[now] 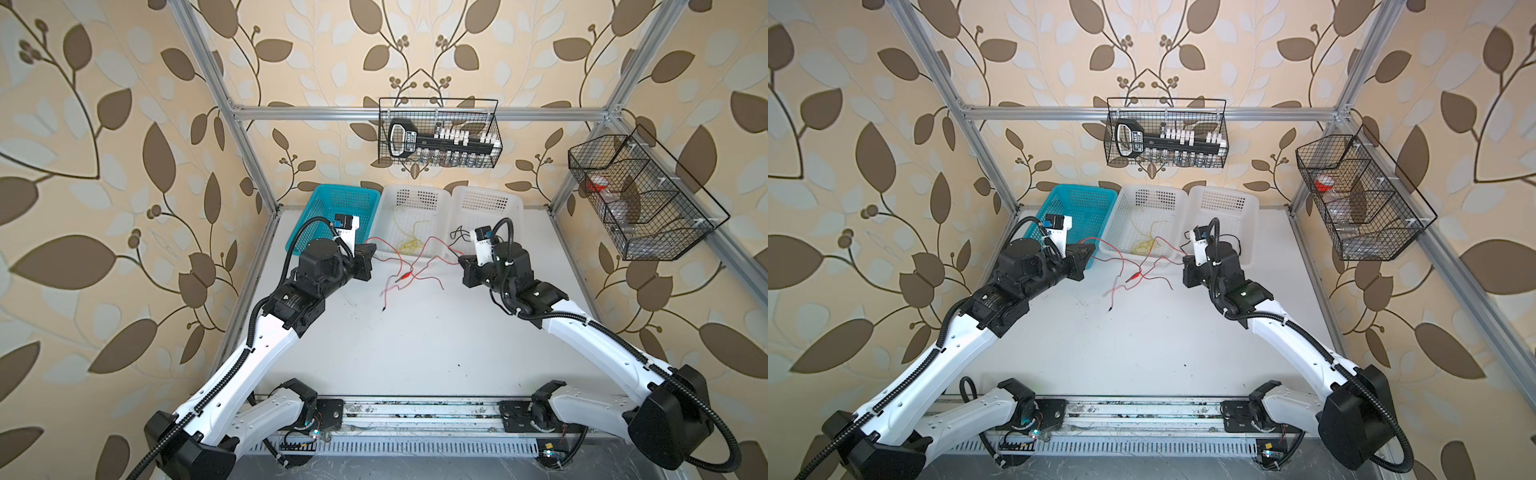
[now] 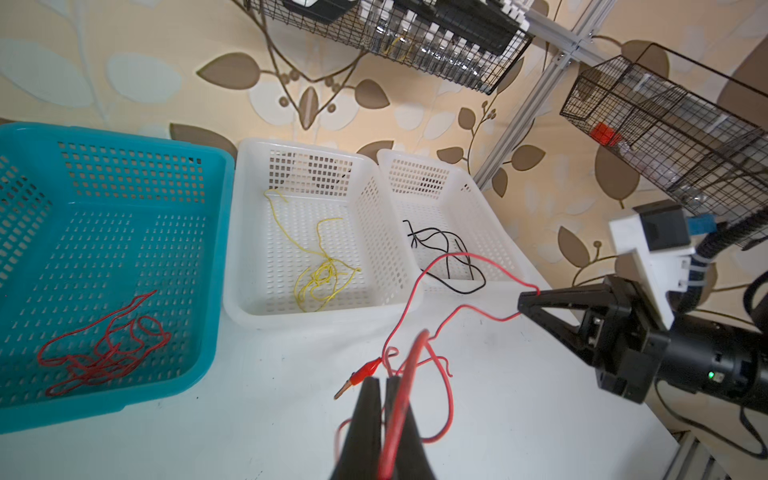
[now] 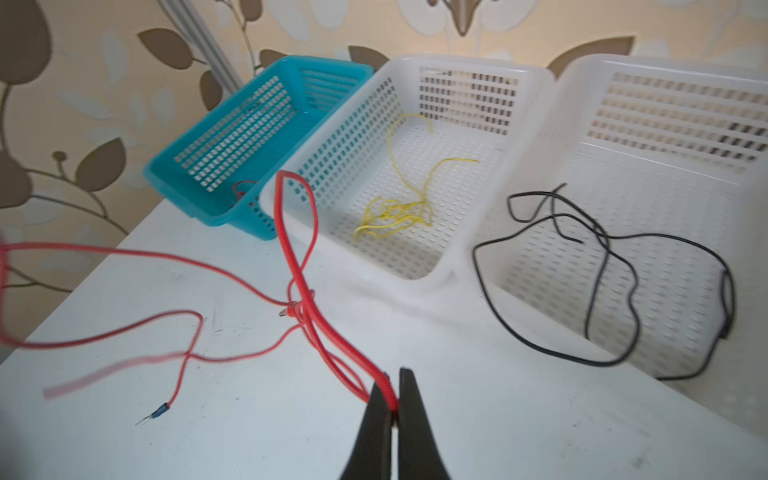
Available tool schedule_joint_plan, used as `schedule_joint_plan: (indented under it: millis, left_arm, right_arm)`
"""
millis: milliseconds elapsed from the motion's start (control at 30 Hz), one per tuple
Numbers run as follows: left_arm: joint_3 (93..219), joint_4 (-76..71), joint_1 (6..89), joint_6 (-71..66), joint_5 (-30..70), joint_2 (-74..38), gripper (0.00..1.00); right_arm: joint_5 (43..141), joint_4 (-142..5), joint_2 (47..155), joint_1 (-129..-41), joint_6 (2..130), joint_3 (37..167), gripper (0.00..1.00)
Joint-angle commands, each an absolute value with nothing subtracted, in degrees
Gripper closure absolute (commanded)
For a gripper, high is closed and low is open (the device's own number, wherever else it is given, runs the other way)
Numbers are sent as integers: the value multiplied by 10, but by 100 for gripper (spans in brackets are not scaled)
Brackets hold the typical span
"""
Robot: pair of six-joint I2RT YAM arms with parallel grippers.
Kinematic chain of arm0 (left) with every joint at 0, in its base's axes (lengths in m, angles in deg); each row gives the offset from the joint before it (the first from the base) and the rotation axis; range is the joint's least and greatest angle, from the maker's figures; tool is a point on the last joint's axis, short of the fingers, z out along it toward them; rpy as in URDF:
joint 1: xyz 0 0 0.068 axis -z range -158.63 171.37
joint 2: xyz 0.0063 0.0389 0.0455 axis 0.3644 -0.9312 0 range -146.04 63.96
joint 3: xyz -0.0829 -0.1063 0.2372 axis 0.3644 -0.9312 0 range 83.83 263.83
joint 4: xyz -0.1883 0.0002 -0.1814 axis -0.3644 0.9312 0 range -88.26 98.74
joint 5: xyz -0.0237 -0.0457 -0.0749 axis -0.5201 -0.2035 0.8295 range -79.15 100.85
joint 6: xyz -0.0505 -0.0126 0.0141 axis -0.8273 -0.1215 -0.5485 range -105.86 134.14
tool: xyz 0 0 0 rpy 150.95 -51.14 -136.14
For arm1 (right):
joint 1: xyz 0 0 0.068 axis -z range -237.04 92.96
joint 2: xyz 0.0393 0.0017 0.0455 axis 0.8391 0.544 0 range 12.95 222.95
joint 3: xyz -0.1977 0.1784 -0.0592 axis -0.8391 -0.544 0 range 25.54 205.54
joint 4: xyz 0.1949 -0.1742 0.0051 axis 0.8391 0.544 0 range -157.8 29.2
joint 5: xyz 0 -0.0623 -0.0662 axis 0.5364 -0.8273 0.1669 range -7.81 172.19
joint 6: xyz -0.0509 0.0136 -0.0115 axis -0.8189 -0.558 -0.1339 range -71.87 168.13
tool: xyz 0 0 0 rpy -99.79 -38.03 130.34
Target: Untangle the cables
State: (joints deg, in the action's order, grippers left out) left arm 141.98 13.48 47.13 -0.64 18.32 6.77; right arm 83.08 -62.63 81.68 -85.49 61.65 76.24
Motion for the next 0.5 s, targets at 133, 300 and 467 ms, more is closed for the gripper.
schedule_joint_plan:
  millis: [133, 300, 467]
  left_arm:
    - [1468, 102, 464, -2, 212, 60, 100]
    - [1487, 103, 465, 2, 196, 60, 100]
    - [1497, 74, 464, -15, 238, 45, 100]
  right_arm:
    - [861, -638, 866, -888, 613, 795, 100]
    - [832, -629, 884, -883, 637, 788, 100]
    - [877, -662, 914, -883, 654, 782, 100]
